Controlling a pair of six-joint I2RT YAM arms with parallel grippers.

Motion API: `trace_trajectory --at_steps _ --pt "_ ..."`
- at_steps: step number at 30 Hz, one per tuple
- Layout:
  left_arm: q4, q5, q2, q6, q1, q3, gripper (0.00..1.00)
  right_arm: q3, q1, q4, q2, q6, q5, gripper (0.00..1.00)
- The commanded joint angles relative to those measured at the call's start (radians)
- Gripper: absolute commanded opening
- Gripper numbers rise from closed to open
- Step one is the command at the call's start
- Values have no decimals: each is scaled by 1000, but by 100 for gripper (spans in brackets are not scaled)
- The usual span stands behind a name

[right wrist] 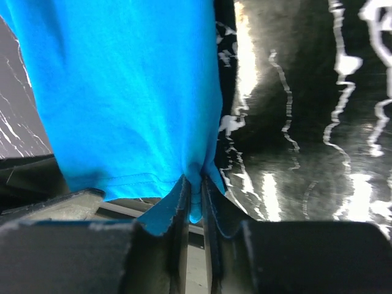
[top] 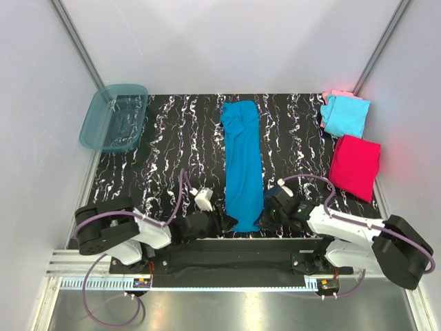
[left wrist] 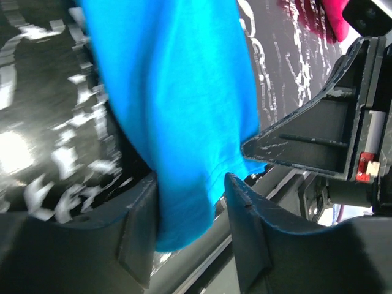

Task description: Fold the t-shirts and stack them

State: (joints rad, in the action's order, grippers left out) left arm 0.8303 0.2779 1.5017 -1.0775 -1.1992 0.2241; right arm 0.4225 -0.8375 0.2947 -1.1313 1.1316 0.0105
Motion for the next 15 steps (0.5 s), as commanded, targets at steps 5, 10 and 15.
trace_trajectory --at_steps 5,10,15 --pt "-106 93 -201 1 4 -97 21 10 -44 -20 -30 36 -64 1" --pt "-172 122 -282 4 3 -121 14 -2 -60 -20 -15 46 -73 0" --pt "-178 113 -291 7 3 -114 5 -2 -77 -16 2 54 -84 0"
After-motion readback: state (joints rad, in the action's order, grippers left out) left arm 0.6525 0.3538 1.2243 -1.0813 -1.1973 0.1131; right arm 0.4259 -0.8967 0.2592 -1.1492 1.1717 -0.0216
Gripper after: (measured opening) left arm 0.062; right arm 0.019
